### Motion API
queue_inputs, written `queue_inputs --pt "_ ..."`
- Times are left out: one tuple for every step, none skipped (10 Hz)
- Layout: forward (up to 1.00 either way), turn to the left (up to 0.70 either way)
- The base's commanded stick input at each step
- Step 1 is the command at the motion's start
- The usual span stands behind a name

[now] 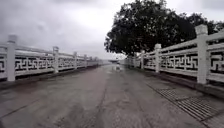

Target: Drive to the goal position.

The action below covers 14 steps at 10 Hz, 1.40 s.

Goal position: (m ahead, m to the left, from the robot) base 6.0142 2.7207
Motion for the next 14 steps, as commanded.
queue_inputs --pt "0.45 0.03" --pt "0.45 0.03" --pt "0.45 0.03" --pt "0.45 0.03" --pt "0.55 0.02" --pt "0.7 0.01" --pt "0.7 0.01" --pt "0.7 0.01" --pt "0.7 0.01" --pt "0.7 0.01" --pt "0.7 0.01" --pt "0.7 0.01" --pt "0.7 0.01" --pt "0.7 0.01"
